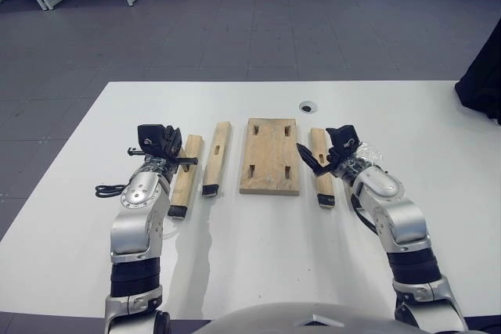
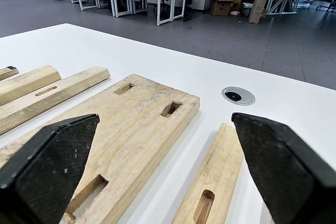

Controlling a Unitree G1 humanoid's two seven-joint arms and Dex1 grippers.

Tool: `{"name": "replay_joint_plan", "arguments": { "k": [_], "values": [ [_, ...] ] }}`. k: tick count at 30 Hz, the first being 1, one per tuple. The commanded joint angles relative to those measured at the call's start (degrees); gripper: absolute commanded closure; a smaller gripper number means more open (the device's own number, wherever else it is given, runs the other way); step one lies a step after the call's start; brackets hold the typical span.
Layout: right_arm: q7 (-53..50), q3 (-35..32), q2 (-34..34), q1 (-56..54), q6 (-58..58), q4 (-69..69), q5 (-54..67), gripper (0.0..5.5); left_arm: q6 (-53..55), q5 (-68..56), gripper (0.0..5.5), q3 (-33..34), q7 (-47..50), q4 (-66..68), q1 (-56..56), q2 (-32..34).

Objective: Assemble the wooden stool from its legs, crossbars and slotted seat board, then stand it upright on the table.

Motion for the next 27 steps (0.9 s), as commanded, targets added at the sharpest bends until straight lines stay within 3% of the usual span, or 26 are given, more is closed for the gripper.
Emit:
{"name": "replay_joint_plan", "arguments": {
  "k": [1, 5, 27],
  "values": [
    [0.07, 0.19, -0.16, -0.51, -0.79, 0.10, -0.77, 0.85, 1.59, -0.39, 4.59, -0.21, -0.34, 2.73, 1.15, -1.62],
    [0.24, 0.60, 0.10, -0.52, -1.58, 0.30, -1.01, 0.85, -0.59, -0.51, 3.95, 0.14, -0.46, 2.15, -1.69, -2.34],
    [1.60, 1.33, 1.83, 0.67, -6.74, -0.44, -1.66, 0.85, -2.29, -1.17, 3.95, 5.08, -0.75, 2.01, -10.41, 1.13]
  ]
}}
